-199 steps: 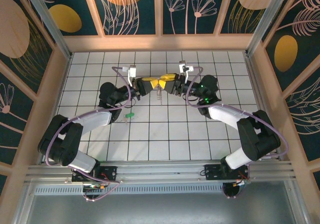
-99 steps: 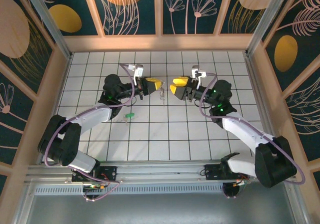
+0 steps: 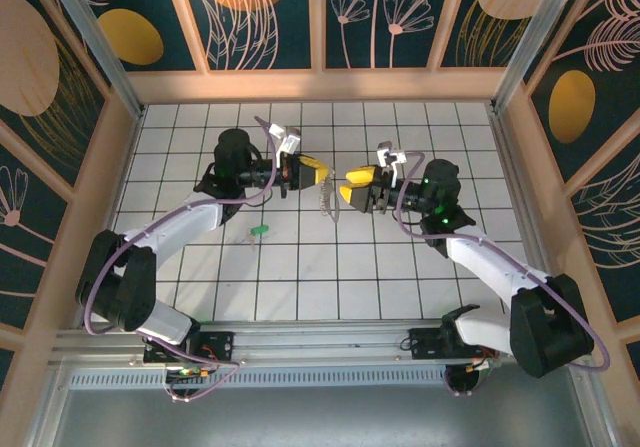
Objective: Put the keys on the keyring
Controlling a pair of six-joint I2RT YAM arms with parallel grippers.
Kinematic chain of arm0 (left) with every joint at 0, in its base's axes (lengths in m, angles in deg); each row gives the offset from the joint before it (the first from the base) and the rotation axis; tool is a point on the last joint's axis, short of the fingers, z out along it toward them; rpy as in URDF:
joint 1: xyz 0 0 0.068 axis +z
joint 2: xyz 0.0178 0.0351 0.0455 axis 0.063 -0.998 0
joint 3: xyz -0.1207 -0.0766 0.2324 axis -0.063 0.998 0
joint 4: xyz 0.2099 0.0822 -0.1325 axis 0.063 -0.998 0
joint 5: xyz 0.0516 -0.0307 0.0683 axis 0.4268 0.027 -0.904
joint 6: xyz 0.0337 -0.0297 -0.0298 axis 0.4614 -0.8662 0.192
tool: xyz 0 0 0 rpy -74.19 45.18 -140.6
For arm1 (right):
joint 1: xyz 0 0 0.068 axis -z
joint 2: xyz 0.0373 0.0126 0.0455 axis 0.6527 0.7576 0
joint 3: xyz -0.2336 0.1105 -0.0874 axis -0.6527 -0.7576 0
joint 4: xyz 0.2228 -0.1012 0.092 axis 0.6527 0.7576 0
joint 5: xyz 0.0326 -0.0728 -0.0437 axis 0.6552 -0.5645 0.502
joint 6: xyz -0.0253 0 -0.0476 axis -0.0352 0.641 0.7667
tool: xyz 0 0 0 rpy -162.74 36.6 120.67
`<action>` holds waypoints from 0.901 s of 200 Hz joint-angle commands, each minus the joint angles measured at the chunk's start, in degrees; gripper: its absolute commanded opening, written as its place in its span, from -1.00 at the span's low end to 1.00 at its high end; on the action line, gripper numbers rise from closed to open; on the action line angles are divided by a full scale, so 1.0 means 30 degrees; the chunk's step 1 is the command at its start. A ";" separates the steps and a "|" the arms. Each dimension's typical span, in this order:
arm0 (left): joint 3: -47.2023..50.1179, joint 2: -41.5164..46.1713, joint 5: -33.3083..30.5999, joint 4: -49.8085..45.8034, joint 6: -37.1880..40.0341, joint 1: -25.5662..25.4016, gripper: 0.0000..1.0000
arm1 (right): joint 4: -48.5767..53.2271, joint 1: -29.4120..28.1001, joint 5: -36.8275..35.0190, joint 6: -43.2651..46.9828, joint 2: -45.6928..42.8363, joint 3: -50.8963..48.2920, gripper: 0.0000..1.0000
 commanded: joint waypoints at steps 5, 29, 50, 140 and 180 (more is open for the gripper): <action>-0.0960 -0.0193 0.1450 -0.1405 0.1290 -0.0052 -1.00 | -0.0116 0.0167 0.1280 0.0612 0.0532 0.0613 0.21; -0.1062 -0.0251 0.1734 -0.1458 0.1272 -0.0053 -1.00 | -0.0569 0.0182 0.1660 0.0320 0.1130 0.0931 0.18; -0.1156 -0.0355 0.1894 -0.1621 0.1330 -0.0104 -1.00 | -0.0935 0.0182 0.1904 0.0082 0.1405 0.1137 0.13; -0.1238 -0.0574 0.2261 -0.1828 0.1482 -0.0225 -1.00 | -0.1236 -0.0146 0.2001 -0.0187 0.2253 0.2059 -0.07; -0.1411 -0.0603 0.2348 -0.2072 0.1645 -0.0285 -1.00 | -0.1346 -0.0313 0.2001 -0.0216 0.2520 0.2207 -0.25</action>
